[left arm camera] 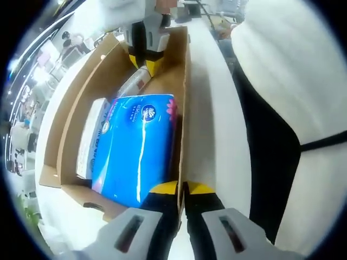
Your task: Operate the shoe box by opening the lid, removing the specified soft item, and placing it in the target area until the item is outside and the box remains undamaged.
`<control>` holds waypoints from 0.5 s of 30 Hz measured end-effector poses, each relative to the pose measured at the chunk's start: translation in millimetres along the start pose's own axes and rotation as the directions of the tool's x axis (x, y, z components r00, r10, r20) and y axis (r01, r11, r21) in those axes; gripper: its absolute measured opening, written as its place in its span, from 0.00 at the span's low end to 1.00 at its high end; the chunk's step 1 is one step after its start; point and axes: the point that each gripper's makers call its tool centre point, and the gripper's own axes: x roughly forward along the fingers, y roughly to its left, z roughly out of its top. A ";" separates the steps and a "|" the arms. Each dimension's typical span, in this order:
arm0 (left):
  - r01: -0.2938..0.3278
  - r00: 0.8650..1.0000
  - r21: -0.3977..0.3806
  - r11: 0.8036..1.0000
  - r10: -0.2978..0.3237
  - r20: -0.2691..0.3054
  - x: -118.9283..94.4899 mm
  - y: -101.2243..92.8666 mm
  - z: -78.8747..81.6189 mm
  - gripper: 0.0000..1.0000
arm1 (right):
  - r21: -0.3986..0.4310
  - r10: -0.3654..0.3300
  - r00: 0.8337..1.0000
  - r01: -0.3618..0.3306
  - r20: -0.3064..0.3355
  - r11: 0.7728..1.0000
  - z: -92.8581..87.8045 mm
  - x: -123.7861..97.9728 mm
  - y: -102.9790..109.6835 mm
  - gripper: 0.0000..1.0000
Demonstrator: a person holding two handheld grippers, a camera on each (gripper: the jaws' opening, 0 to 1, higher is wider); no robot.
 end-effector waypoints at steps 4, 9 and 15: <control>0.000 1.000 -0.006 1.000 0.000 -0.002 0.2 0.1 -0.1 0.03 | 0.016 -0.006 1.000 0.006 -0.010 1.000 1.7 -2.0 6.1 0.19; 0.000 1.000 -0.008 1.000 0.000 -0.003 0.3 0.4 -0.1 0.03 | 0.055 -0.001 1.000 0.002 -0.026 0.999 5.5 3.5 11.9 0.19; 0.003 1.000 -0.007 1.000 -0.003 -0.004 -0.2 0.1 -0.3 0.03 | 0.059 0.019 0.995 -0.014 -0.093 0.998 4.8 10.7 12.4 0.20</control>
